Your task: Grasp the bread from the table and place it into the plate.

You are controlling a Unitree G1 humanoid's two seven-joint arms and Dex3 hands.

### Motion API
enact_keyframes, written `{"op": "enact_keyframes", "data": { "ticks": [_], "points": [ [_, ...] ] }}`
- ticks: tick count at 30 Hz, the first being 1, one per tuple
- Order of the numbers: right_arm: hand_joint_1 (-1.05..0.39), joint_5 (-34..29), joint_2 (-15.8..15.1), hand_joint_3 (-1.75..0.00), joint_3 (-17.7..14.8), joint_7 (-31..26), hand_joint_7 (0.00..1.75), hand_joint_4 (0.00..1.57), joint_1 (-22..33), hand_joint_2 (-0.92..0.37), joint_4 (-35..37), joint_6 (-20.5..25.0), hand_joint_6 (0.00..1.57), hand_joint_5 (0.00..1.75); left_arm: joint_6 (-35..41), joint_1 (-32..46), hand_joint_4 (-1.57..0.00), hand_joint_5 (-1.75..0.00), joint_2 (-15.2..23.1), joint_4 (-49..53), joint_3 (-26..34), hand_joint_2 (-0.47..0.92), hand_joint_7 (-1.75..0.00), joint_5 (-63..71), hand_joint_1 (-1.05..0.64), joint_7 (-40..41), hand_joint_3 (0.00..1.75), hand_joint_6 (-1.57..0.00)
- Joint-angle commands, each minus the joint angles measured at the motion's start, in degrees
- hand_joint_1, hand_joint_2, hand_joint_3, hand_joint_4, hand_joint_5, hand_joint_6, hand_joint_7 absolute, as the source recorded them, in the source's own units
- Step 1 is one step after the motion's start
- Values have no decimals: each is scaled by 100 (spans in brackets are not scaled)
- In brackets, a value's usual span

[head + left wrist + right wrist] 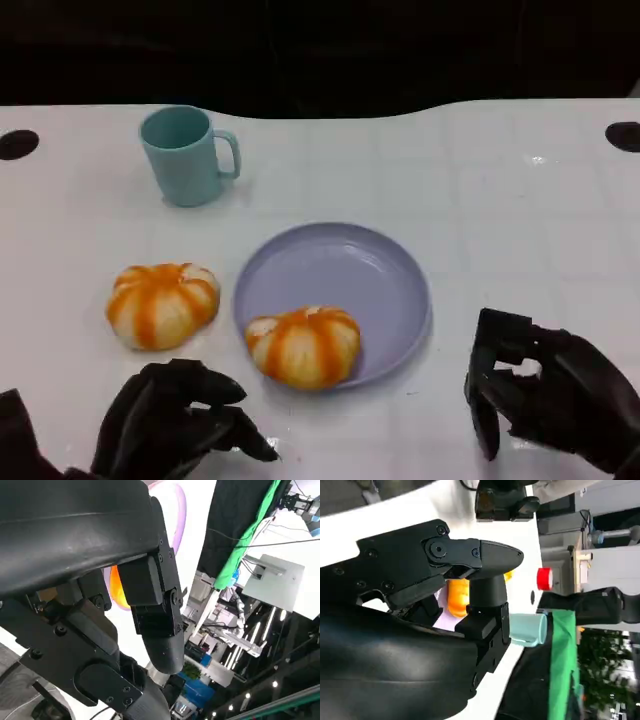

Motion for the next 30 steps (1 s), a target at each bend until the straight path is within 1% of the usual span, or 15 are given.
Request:
{"op": "enact_keyframes", "data": {
  "ticks": [1,4,8,13,18,22,28,30],
  "points": [
    [-59,140,-48,-49,-179,-17,175,105,126,-92,-324,425,83,175,7,31,-157,-46,87,-29,34,58,-19,-6,-96,30,0,-157],
    [-60,133,-23,-49,-236,-115,175,105,207,-92,-527,707,84,175,36,49,-157,-46,80,-55,44,58,-19,-34,-95,36,0,-157],
    [-59,126,36,-50,-275,-160,175,106,215,-92,-569,849,84,175,53,36,-157,-45,104,-39,61,58,-18,-55,-94,1,0,-157],
    [-58,85,126,-51,-290,-99,175,108,153,-92,-410,700,84,175,74,7,-157,-45,135,-10,93,58,-18,-63,-94,-4,0,-157],
    [-60,75,188,-50,-296,-28,175,108,95,-92,-235,584,84,175,12,-8,-157,-45,156,34,89,59,-19,-42,-95,-45,0,-157],
    [-60,46,216,-50,-315,57,175,108,76,-92,-99,395,84,175,-36,-5,-157,-46,151,53,77,59,-19,-31,-95,-65,0,-157],
    [-60,90,280,-49,-343,127,175,107,70,-92,-16,345,84,175,-12,-17,-157,-44,173,103,89,59,-17,-60,-93,-126,0,-157],
    [-60,19,299,-49,-339,147,175,106,63,-92,51,249,84,175,-42,-34,-157,-43,192,148,96,59,-17,-49,-93,-153,1,-157]
  ]
}}
